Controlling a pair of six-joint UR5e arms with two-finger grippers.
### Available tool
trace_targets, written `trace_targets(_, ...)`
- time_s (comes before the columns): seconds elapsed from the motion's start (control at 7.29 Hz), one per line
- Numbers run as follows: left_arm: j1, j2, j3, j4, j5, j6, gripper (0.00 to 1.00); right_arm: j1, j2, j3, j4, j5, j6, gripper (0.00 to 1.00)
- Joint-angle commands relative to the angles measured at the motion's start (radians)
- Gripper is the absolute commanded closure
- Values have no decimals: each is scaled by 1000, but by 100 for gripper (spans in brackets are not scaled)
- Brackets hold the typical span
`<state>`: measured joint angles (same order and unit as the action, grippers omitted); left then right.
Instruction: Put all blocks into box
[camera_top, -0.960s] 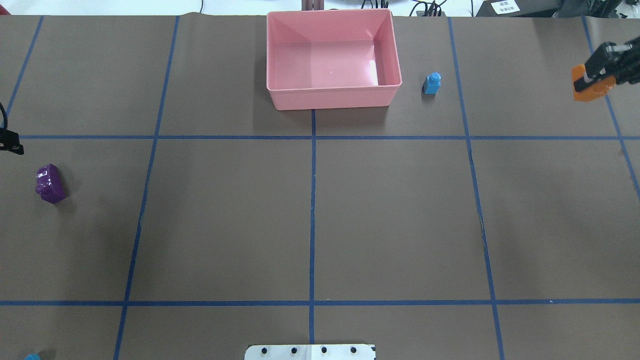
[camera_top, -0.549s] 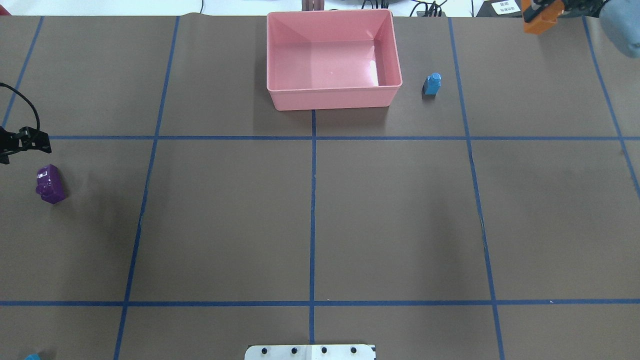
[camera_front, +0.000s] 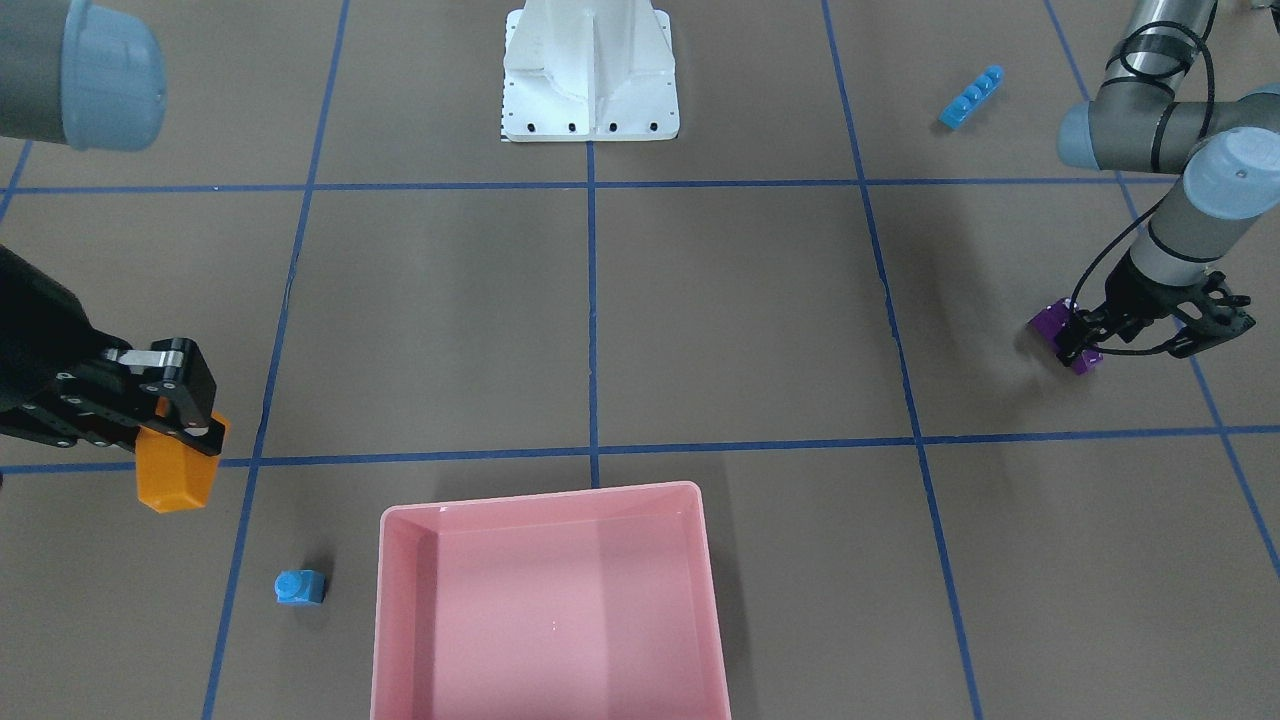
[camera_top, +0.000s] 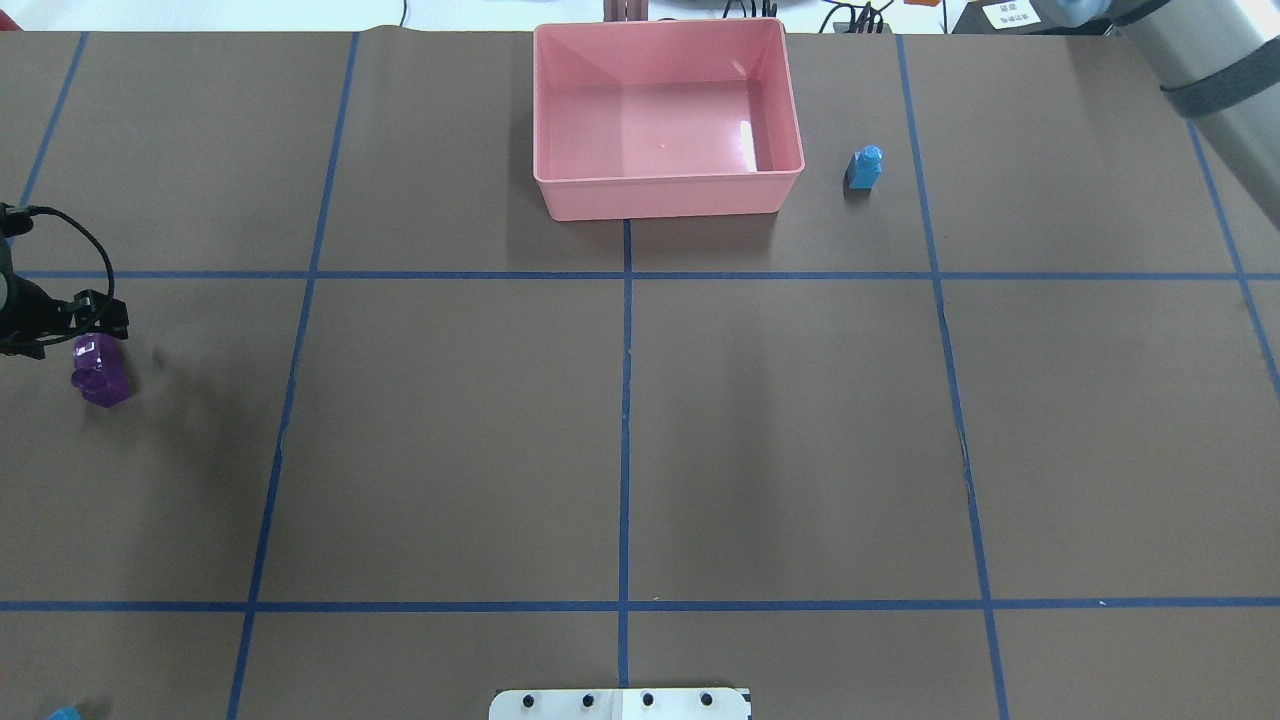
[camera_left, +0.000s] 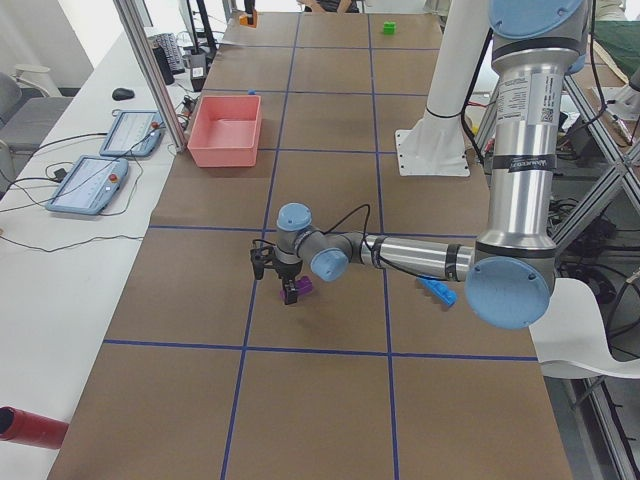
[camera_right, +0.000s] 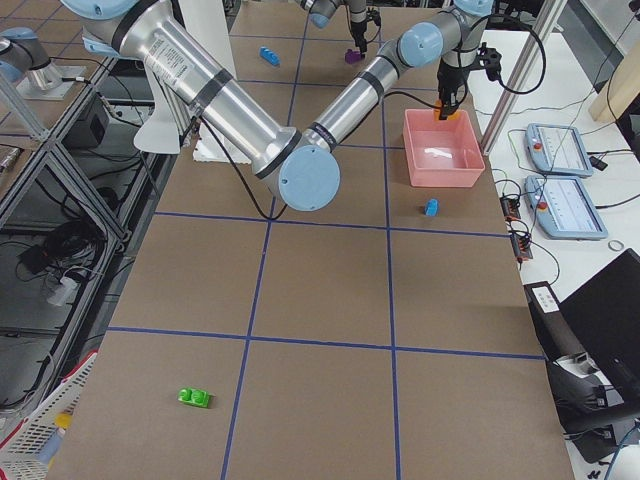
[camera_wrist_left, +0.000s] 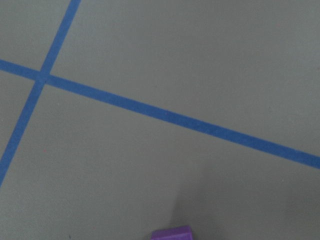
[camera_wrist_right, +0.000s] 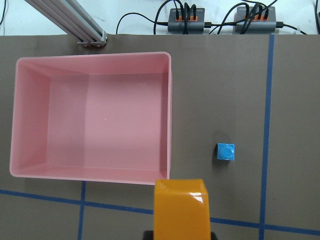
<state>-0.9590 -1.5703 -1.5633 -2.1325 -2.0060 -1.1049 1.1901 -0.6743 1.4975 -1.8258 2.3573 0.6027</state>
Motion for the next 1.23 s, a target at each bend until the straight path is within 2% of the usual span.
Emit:
trace_targets(0.0,34,1,-7,-6,-5,-50,14,-38,64,-129,125,-33,41,100)
trace_targets(0.14,40,3,-9,-6,-5,-52,37,-53,79,-179,198,-50,54,100)
trace_targets(0.27,40,22,-21,-6,-7,-44,80,-78,91,-206,244,-85,64,100)
trace_targets(0.41,40,59,-79,0,-28,-41,100,-92,108,-229,273,-111,68,100)
trace_targets(0.69,32,143,-225,57,-106,-41,100,-121,140,-304,356,-163,69,100)
trace_targets(0.96,25,119,-338,208,-114,-39,100,-196,200,-492,579,-286,130,100)
trace_targets(1.1,16,67,-343,216,-114,-39,100,-246,212,-558,649,-358,158,100)
